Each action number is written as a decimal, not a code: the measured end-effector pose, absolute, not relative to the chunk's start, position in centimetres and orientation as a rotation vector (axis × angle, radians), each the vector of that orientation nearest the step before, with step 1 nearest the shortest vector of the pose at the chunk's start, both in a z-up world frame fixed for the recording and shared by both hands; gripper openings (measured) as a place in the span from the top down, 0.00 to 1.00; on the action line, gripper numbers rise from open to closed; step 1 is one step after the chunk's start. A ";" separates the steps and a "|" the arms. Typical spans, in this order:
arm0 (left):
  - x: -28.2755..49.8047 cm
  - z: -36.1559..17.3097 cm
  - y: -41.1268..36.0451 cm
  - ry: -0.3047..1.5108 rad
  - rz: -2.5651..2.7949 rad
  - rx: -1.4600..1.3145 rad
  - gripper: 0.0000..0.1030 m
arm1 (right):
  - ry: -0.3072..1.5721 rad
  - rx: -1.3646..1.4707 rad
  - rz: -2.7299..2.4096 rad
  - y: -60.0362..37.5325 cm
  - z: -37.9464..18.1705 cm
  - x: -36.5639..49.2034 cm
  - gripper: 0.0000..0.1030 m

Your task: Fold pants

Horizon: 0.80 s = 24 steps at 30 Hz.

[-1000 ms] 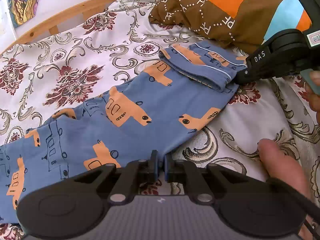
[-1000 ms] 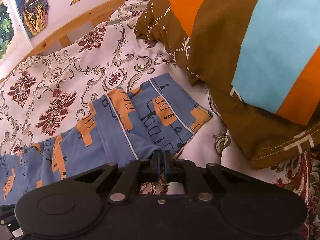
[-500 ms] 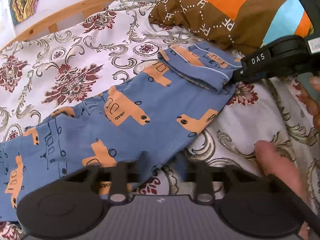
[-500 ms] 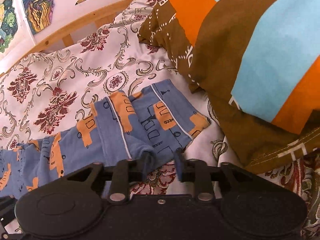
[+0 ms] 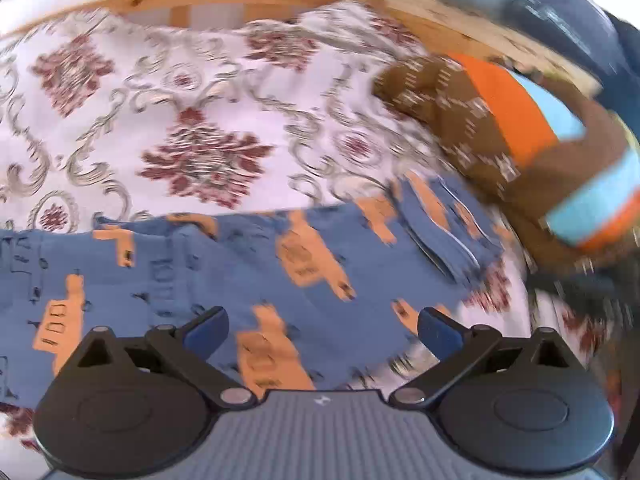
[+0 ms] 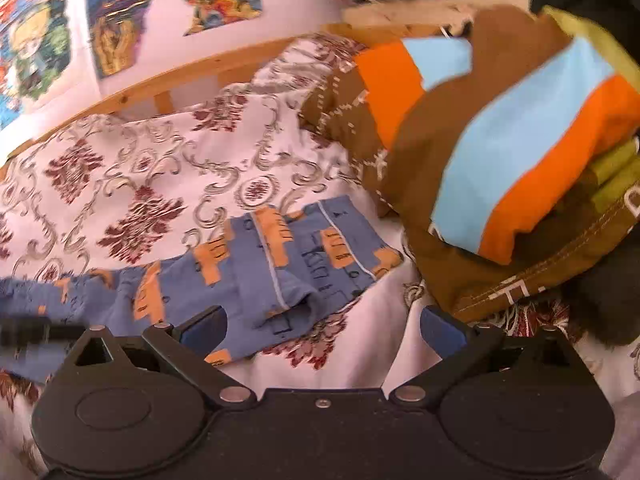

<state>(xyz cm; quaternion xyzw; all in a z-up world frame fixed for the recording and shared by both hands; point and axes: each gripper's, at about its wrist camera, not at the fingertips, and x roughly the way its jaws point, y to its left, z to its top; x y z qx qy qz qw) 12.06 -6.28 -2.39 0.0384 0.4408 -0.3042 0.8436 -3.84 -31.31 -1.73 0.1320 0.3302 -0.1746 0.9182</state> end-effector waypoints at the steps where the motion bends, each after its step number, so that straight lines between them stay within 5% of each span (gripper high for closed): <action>1: 13.3 -2.2 -6.1 0.959 -0.632 0.058 0.00 | 0.675 0.247 -0.351 -30.7 -1.6 -4.0 0.01; 16: 26.8 -0.9 -21.0 1.134 -0.962 0.426 0.00 | 0.699 -0.684 -0.226 -20.4 -5.5 -0.9 0.01; 24: 28.1 -3.4 -27.1 1.258 -1.030 0.492 0.00 | 0.660 -0.823 -0.120 -23.3 -6.3 -0.1 0.01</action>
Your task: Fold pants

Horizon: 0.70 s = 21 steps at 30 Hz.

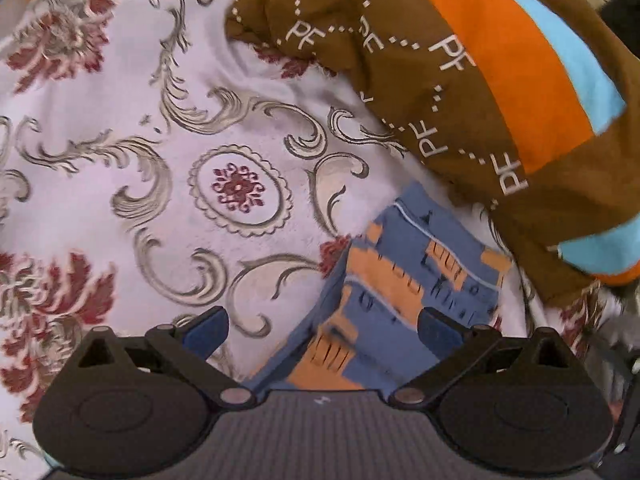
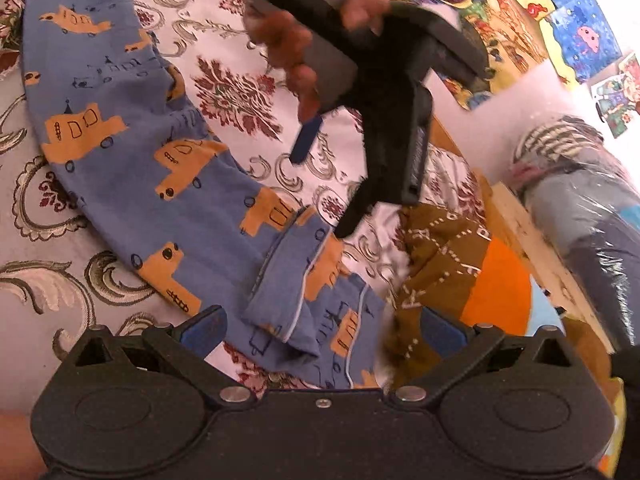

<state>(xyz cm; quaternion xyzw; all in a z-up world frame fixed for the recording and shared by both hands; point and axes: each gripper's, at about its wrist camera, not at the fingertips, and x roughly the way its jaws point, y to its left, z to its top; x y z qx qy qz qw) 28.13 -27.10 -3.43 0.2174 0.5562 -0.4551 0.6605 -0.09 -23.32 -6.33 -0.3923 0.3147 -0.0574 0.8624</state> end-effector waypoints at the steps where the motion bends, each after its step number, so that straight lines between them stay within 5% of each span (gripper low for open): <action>1: 28.6 -3.7 -27.5 1.286 -1.022 0.486 0.00 | 0.653 -0.844 -0.126 -23.1 -6.8 0.1 0.01; 4: 29.4 -4.4 -27.9 1.346 -0.998 0.446 0.01 | 0.657 -0.956 -0.135 -22.2 -8.5 0.4 0.01; 11: 30.5 -4.6 -29.0 1.469 -0.983 0.434 0.28 | 0.656 -0.982 -0.118 -21.9 -9.3 0.7 0.16; 17: 29.9 -4.7 -30.1 1.525 -1.001 0.476 0.49 | 0.661 -0.965 -0.106 -22.1 -9.4 1.1 0.37; 21: 29.6 -4.5 -30.7 1.512 -0.978 0.522 0.68 | 0.673 -0.962 -0.084 -21.8 -9.7 1.2 0.65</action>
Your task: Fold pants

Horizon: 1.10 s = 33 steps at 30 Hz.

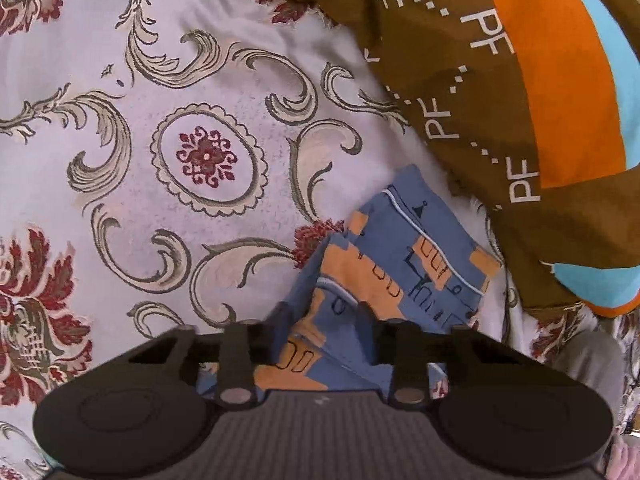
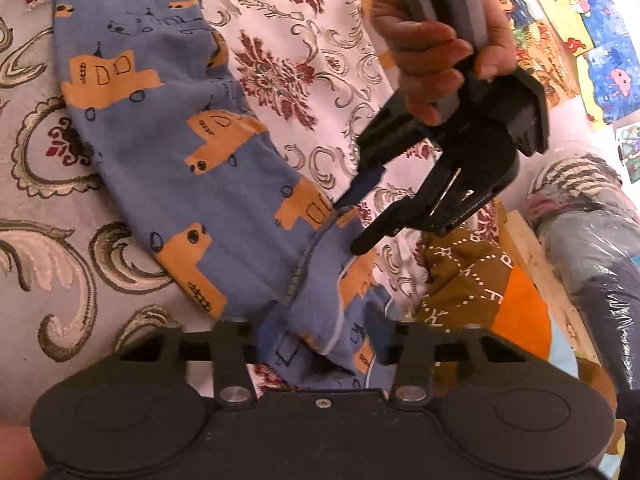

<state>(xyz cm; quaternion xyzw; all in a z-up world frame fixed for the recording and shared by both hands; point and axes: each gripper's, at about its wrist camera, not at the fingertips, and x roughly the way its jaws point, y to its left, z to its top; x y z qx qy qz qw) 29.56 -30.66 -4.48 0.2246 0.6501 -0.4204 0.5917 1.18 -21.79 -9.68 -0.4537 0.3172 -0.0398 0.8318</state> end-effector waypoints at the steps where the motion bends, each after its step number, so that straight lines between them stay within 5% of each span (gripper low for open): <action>1: 29.5 -4.4 -30.7 1.510 -0.968 0.529 0.72 | 0.677 -0.959 -0.085 -21.8 -9.7 1.3 0.70; 4: 29.5 -4.1 -30.9 1.516 -0.954 0.537 0.84 | 0.681 -0.922 -0.097 -22.0 -9.4 1.4 0.92; 7: 29.4 -3.6 -31.3 1.508 -0.940 0.550 0.87 | 0.678 -0.835 -0.120 -22.7 -8.4 1.5 0.97; 24: 28.7 -0.9 -38.0 1.505 -0.916 0.371 0.92 | 0.688 -0.025 -0.430 -34.0 -3.8 1.6 0.99; 33: 27.7 -4.1 -39.1 1.465 -0.868 0.288 0.92 | 0.741 0.031 -0.506 -35.6 -5.1 2.9 0.99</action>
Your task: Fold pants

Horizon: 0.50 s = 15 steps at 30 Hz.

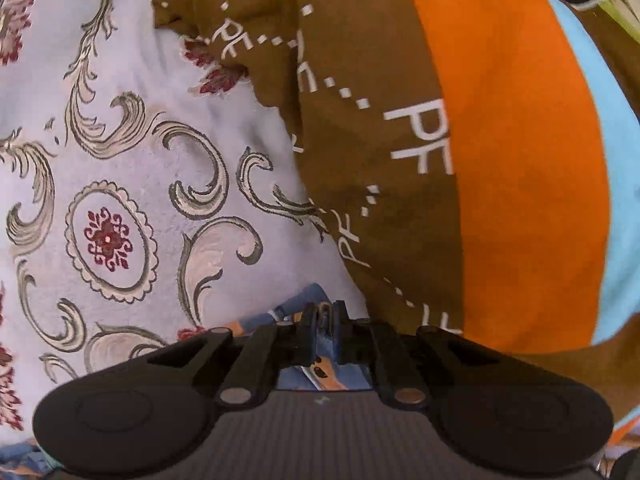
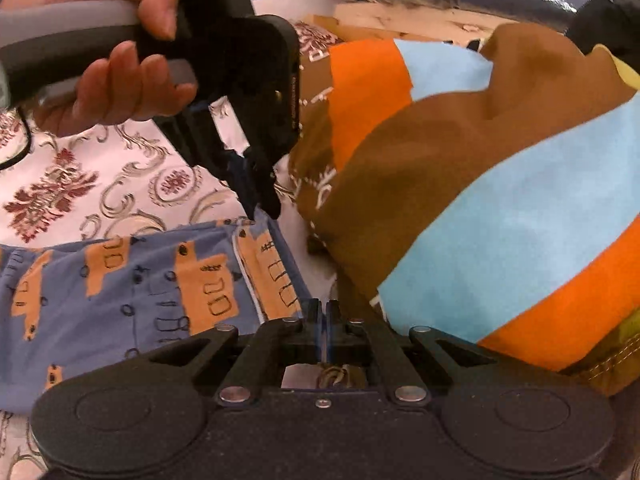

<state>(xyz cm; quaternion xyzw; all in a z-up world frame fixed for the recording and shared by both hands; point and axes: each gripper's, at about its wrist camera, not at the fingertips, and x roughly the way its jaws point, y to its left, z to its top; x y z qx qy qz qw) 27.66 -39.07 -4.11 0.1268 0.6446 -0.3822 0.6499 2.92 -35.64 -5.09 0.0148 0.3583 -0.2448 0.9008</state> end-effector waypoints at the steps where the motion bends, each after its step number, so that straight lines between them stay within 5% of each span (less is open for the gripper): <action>1: 27.6 -4.3 -38.9 1.457 -0.868 0.273 0.92 | 0.755 0.029 -0.517 -35.7 -5.3 3.1 0.99; 4: 27.5 -4.6 -38.5 1.433 -0.874 0.218 0.85 | 0.759 0.014 -0.543 -35.7 -5.4 2.9 0.89; 6: 27.6 -4.4 -38.0 1.415 -0.869 0.172 0.54 | 0.752 -0.002 -0.533 -35.4 -5.2 2.7 0.73; 7: 27.6 -4.1 -37.6 1.403 -0.877 0.150 0.30 | 0.751 -0.009 -0.520 -35.1 -5.2 2.7 0.60; 8: 27.5 -3.7 -37.2 1.378 -0.881 0.136 0.21 | 0.747 -0.021 -0.502 -34.7 -5.2 2.7 0.52; 10: 27.4 -2.7 -36.4 1.318 -0.895 0.140 0.14 | 0.733 -0.044 -0.468 -34.0 -5.0 2.6 0.23; 15: 27.5 -0.5 -34.5 1.214 -0.928 0.135 0.00 | 0.711 -0.040 -0.451 -33.5 -4.5 2.5 0.08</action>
